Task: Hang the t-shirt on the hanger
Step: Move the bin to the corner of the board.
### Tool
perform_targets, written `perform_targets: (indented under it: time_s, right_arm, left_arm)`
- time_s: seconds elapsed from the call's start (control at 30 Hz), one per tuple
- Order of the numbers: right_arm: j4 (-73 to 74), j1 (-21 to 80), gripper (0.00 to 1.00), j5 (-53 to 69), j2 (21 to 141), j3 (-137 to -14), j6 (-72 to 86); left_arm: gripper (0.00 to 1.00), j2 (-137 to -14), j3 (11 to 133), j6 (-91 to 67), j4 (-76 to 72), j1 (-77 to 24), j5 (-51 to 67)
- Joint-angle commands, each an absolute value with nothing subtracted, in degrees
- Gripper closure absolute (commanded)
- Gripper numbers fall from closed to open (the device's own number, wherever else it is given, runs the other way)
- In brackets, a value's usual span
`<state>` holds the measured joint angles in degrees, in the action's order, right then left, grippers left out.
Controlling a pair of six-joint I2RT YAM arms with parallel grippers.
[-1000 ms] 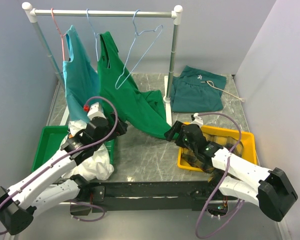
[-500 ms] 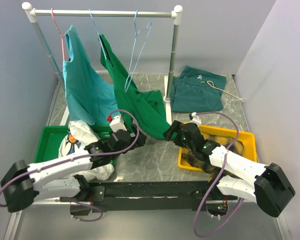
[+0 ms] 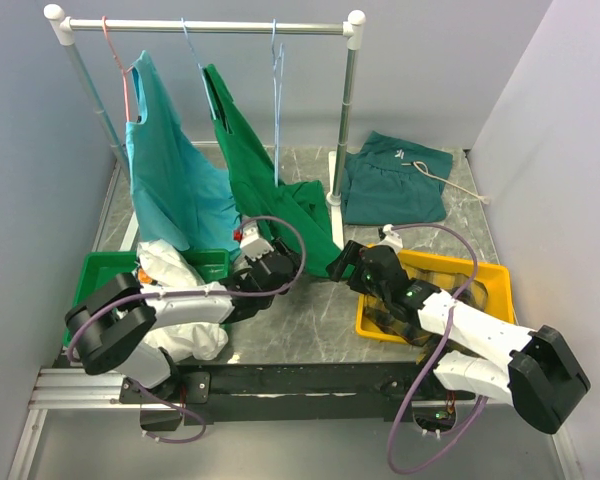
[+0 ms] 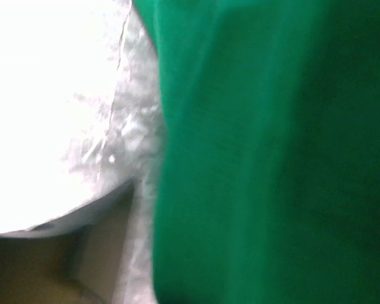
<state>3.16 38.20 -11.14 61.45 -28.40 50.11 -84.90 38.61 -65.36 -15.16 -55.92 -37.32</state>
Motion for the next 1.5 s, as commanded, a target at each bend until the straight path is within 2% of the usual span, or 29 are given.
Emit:
perform_targets:
  time_s: [0.0,0.03,0.1,0.43,0.77,0.9,0.97,1.03,1.07,1.1,1.17,1.2,1.3,1.47]
  right_arm:
    - [9.41,37.44,0.00,-14.68,63.28,-28.30,49.57]
    - [9.32,37.44,0.00,-14.59,63.46,-28.39,49.48]
    - [9.67,37.44,0.00,-14.68,64.25,-28.74,49.39]
    - [10.90,37.35,0.00,-16.08,63.02,-29.53,49.39]
    - [12.04,35.86,0.00,-17.93,64.51,-31.46,47.73]
    - [11.95,31.92,0.00,-16.97,63.72,-31.03,46.32]
    - [12.30,31.12,0.00,-16.96,62.93,-31.20,45.62]
    - [13.00,31.11,0.00,-17.05,61.88,-31.64,44.92]
    - [13.18,31.20,0.00,-16.70,61.70,-32.25,44.65]
    - [13.44,31.11,0.00,-16.53,61.44,-32.52,44.30]
    - [13.71,31.46,0.00,-14.78,60.91,-33.31,43.51]
    - [13.71,31.55,0.00,-14.50,60.65,-33.57,43.24]
    - [14.24,32.43,0.00,-13.45,59.94,-34.45,42.37]
    - [14.15,34.10,0.00,-11.25,59.41,-36.12,41.31]
  left_arm:
    - [0.60,-86.13,41.74,-64.52,-22.23,-55.90,-44.20]
    - [0.80,-86.13,42.18,-63.82,-21.89,-55.72,-44.73]
    - [0.98,-85.61,43.32,-63.37,-20.40,-54.41,-45.52]
    - [0.99,-68.92,39.73,-58.63,-14.77,-44.40,-46.50]
    - [0.99,-65.22,41.48,-54.94,-11.25,-33.67,-38.85]
    - [0.98,-64.51,43.15,-53.44,-9.15,-29.63,-35.25]
    - [0.96,-64.25,43.77,-52.74,-9.05,-27.34,-32.62]
    - [0.85,-63.98,44.64,-50.37,-8.79,-26.46,-31.65]
    - [0.74,-64.25,46.21,-48.62,-8.27,-26.37,-29.73]
    - [0.47,-64.60,47.19,-47.65,-7.65,-26.37,-28.23]
    - [0.37,-64.51,49.03,-45.71,-4.50,-26.63,-23.85]
    - [0.27,-63.29,48.96,-45.36,-3.44,-26.72,-22.17]
    - [0.17,-58.47,47.38,-44.65,1.56,-26.89,-17.43]
    - [0.15,-49.41,45.88,-44.03,13.51,-26.98,-11.78]
